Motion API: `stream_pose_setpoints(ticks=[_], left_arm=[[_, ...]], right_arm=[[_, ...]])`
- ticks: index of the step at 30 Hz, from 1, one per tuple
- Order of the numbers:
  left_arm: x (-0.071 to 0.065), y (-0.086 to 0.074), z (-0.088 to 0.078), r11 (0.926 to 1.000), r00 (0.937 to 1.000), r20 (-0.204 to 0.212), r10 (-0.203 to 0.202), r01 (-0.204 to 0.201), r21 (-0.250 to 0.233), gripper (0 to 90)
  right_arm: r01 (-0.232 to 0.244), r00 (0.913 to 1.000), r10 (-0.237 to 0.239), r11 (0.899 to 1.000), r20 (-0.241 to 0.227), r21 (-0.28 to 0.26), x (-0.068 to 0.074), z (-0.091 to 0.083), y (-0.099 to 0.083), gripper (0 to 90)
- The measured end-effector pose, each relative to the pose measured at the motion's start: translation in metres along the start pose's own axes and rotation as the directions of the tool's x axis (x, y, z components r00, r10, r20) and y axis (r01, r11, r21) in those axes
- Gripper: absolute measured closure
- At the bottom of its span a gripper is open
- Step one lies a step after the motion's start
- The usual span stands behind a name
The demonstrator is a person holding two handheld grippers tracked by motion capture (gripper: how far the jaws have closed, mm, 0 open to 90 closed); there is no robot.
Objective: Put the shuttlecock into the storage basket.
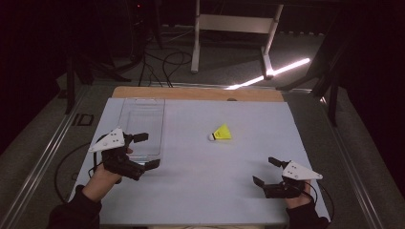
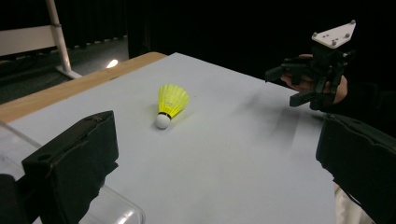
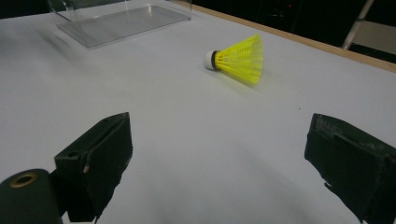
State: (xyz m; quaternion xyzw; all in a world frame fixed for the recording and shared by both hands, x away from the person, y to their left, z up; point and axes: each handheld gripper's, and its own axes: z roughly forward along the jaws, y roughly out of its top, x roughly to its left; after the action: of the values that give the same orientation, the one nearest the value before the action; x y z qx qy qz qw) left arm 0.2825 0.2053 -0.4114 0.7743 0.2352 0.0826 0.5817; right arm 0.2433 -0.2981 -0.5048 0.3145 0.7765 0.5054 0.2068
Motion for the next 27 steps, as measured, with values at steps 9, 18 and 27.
stream_pose_setpoints(ticks=[9, 18, 27], left_arm=[[0.002, 0.021, 0.017, 0.9992, 0.9987, 0.032, 0.040, -0.040, 0.007, 0.0], [0.002, 0.035, 0.039, 0.9968, 0.9958, 0.053, 0.074, -0.076, 0.027, 0.0], [0.001, 0.047, 0.063, 0.9934, 0.9926, 0.065, 0.103, -0.106, 0.043, 0.0]], right_arm=[[0.000, 1.0000, 0.000, 1.000, -0.003, 0.000, 0.000, 0.000, 0.000, 7.9], [0.004, 1.0000, -0.004, 1.000, -0.009, 0.002, 0.000, 0.001, 0.000, 7.9], [0.003, 0.9998, -0.003, 1.000, -0.017, 0.006, 0.000, 0.002, 0.000, 7.9]])
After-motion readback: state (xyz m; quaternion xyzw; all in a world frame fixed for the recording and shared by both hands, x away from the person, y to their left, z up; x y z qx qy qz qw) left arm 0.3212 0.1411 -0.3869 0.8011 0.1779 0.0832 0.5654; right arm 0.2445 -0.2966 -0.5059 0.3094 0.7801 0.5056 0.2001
